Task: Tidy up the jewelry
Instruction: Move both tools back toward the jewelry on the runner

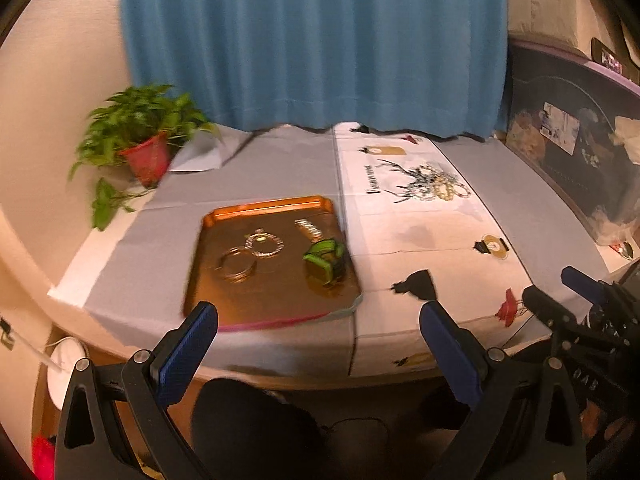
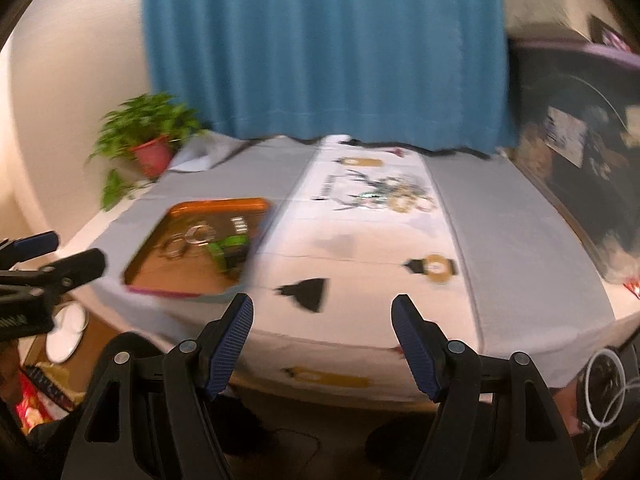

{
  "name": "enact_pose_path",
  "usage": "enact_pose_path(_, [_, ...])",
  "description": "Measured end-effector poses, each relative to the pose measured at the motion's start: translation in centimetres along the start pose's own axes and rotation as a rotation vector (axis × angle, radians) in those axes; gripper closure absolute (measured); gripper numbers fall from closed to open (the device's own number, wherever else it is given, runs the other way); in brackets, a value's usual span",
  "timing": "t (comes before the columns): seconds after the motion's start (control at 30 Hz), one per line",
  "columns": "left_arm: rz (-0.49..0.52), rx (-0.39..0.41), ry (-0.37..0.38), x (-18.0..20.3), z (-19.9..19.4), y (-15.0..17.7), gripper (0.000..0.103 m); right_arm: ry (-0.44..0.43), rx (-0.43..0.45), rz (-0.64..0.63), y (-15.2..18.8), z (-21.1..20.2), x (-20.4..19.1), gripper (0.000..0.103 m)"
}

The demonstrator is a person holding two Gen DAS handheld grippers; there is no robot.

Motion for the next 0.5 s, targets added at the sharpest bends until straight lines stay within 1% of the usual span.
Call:
enact_pose_path(0.17, [0.021,-0.048,0.049,3.7,5.2,-3.7,0.003,0.074,-0.014,0.060,-2.0,4.0,6.8,0.030])
enact_pose_path(0.23, [0.027,-0.066,0.088,5.6,8.2,-5.6,0.003,0.093,-0.025,0.075,-3.1,6.3,9.5,0.030])
enact_pose_path(0.33, [0.022,-0.094,0.106,7.6,13.1,-8.2,0.003,0.111,-0.056,0.088,-4.9,10.6,13.0,0.030])
enact_pose_path(0.4, [0.019,-0.119,0.116,8.9,17.0,-9.8,0.003,0.123,-0.080,0.105,-6.4,14.4,15.9,0.030])
enact_pose_path(0.43, [0.020,-0.135,0.122,9.5,19.1,-10.6,0.003,0.128,-0.091,0.109,-6.6,15.7,16.7,0.030])
enact_pose_path(0.5, [0.023,-0.179,0.138,10.7,23.0,-11.6,0.003,0.137,-0.134,0.123,-7.7,19.9,19.2,0.030])
Point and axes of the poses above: each gripper's, at about its wrist camera, not at the fingertips, and z roughly the way its jaws point, x to its right, y to its underside, the point moved 10 cm from there along z, roughly the way its jaws point
